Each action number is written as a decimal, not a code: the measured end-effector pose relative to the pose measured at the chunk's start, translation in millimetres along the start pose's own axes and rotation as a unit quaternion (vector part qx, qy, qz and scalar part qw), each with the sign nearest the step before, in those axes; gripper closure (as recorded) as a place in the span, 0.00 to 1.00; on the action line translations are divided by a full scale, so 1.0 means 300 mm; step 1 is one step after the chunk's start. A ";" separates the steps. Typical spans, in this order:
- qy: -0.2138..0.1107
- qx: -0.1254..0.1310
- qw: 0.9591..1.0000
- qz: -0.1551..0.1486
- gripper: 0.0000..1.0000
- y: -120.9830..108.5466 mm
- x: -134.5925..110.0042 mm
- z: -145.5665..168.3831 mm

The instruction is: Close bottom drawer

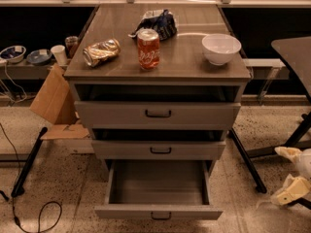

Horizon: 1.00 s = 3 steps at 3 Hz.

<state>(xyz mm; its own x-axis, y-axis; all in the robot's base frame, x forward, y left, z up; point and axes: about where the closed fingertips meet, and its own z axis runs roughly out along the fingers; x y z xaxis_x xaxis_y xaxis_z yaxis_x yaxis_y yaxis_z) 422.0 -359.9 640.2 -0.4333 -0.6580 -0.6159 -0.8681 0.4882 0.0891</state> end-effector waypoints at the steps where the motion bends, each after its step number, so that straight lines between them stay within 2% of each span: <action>1: -0.057 -0.017 0.998 0.035 0.00 -0.035 0.124 0.152; 2: -0.106 -0.029 0.988 0.105 0.00 -0.065 0.281 0.424; 3: -0.117 -0.005 0.981 0.154 0.00 -0.081 0.356 0.583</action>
Offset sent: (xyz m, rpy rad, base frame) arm 0.0196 0.0077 -0.2350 0.3563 0.0873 -0.2465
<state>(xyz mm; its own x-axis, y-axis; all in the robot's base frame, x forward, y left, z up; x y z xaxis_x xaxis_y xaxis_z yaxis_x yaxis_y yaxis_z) 439.2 -341.7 435.3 -0.6088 -0.3302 -0.7213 -0.7076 0.6370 0.3057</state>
